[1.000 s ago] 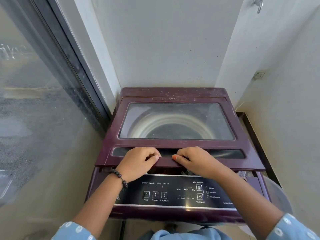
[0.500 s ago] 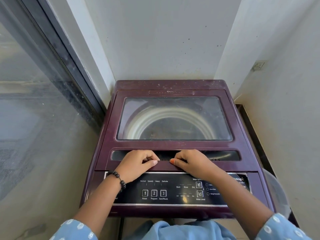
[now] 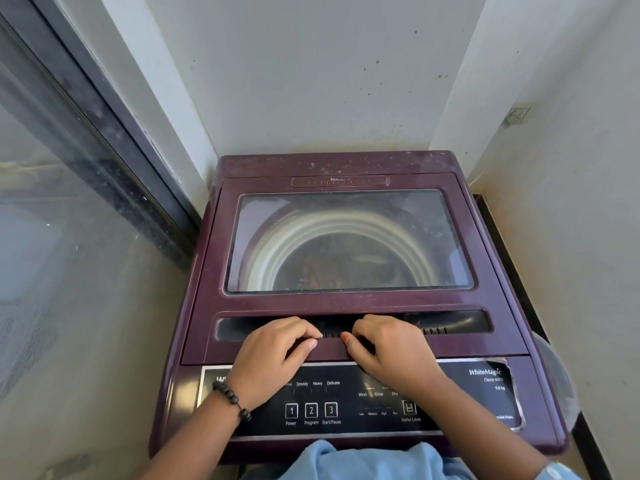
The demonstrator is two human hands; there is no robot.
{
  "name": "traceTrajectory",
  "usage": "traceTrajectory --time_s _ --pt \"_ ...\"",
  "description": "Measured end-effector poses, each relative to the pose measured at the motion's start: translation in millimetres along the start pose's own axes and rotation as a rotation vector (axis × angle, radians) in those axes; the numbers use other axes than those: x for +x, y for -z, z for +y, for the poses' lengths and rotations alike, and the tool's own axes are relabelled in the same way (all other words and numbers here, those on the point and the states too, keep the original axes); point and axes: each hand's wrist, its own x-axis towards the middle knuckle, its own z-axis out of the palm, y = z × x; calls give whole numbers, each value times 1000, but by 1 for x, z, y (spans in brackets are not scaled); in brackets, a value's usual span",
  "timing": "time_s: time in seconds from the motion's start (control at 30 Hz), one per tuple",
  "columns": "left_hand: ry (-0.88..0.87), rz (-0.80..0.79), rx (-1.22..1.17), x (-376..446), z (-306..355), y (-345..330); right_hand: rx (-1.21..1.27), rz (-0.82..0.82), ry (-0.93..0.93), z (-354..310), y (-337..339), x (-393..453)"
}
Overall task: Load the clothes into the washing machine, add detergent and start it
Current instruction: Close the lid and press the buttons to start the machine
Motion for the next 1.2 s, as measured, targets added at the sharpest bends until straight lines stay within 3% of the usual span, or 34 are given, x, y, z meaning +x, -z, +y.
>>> traceTrajectory --time_s 0.33,0.7,0.8,0.97,1.2 --pt "-68 52 1 2 -9 -6 -90 133 -16 -1 -6 2" --pt "-63 110 1 2 -3 -9 -55 160 25 0 -5 3" --pt "-59 183 -186 3 0 -8 -23 163 24 1 -4 3" --pt "179 313 -795 -4 15 -4 4 154 49 1 0 3" --pt "209 188 -861 -31 21 -6 20 167 79 0 2 -1"
